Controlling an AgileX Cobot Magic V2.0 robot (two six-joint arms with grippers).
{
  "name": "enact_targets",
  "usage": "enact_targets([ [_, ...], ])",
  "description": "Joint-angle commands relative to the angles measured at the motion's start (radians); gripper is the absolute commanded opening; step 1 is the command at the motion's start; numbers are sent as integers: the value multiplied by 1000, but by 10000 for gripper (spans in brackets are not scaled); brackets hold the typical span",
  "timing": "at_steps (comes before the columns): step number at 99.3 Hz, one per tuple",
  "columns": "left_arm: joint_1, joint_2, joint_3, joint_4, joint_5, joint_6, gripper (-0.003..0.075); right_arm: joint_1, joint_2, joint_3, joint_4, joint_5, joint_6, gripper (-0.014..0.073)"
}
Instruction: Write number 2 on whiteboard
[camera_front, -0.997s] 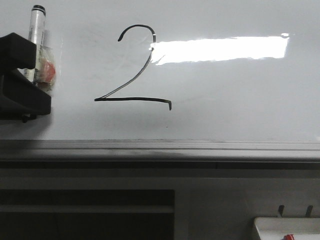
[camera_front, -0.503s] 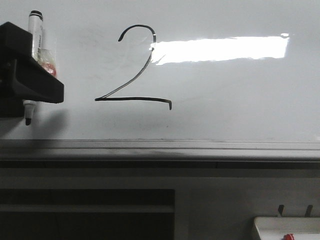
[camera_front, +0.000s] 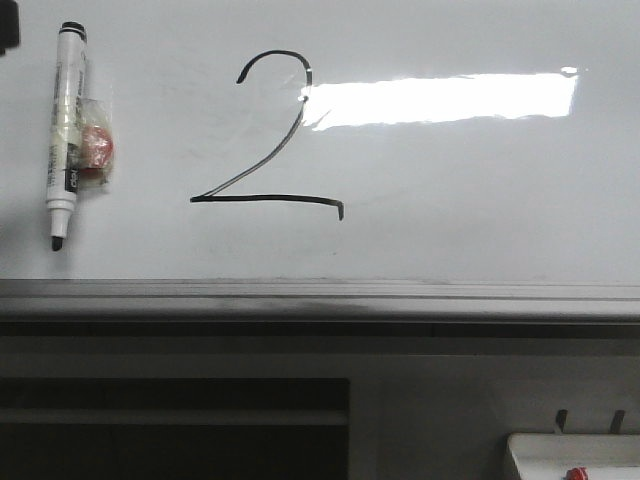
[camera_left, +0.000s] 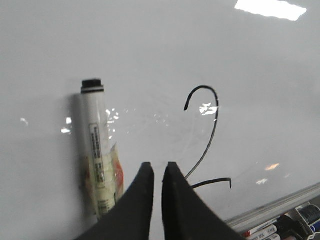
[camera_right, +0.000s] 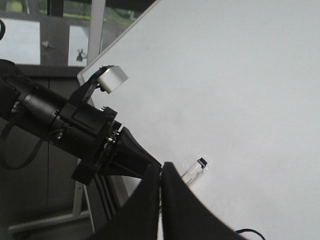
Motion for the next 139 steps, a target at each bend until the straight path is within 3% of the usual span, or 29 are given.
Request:
enact_targets([
  [1, 4, -65, -25, 71, -63, -5, -20, -7, -87, 64, -8, -217, 1, -43],
  [10, 4, -139, -3, 211, -92, -5, -20, -7, -171, 190, -18, -336, 1, -43],
  [18, 2, -202, 33, 320, -133, -5, -20, -7, -240, 284, 12, -354, 1, -43],
  [38, 2, -358, 140, 322, -135, -5, -20, -7, -400, 490, 43, -272, 1, -43],
  [61, 2, -481, 227, 322, -135, -5, -20, -7, -507, 658, 66, -293, 1, -43],
  [139, 2, -502, 231, 299, -137, -9, -20, -7, -515, 676, 68, -295, 1, -43],
])
